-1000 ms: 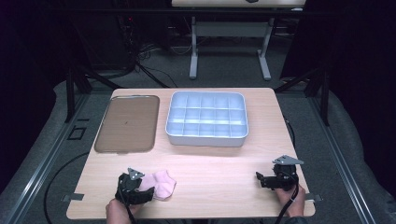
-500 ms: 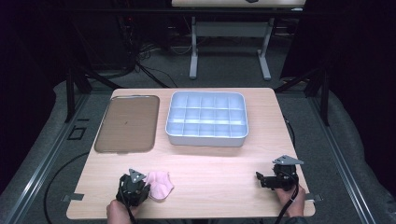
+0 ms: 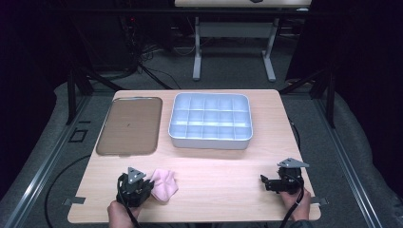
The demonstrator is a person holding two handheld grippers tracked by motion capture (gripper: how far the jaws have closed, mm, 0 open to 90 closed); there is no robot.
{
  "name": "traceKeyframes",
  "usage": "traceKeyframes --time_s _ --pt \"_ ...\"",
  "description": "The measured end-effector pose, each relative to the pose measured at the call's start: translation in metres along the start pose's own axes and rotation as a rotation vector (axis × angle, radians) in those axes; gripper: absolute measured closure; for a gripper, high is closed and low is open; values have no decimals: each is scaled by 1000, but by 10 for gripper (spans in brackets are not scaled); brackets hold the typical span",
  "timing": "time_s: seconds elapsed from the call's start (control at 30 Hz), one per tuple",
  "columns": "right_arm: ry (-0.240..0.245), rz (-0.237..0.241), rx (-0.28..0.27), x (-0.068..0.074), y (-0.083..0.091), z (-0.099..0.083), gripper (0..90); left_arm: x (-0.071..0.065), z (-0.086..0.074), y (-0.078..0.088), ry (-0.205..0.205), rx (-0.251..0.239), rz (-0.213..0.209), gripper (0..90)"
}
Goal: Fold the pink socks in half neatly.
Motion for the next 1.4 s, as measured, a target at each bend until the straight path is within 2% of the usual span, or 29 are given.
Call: traceKeyframes --time_s 0.43,0.87,1.03,1.2,1.4 --pt "3 -1 7 0 1 0 40 -29 40 12 -32 -71 -59 815" --pt "3 -1 3 -1 0 0 42 -65 70 4 -72 -99 -125 813" --pt "3 -2 2 -1 0 0 43 -81 74 -9 -81 -82 -152 812" --pt "5 -2 5 -1 1 0 45 -96 68 -33 -84 -38 -169 810" --pt "1 -1 3 -1 1 0 46 -106 57 -56 -97 7 -154 804"
Point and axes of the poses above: each handheld gripper's, and its own axes: y roughly backward along the jaws, z roughly out of its top, x roughly to its left, the point moved 6 cm from there along -y, roughly forward along the jaws, and after that the axes turned 5 degrees about z, right-handed, at the moved point
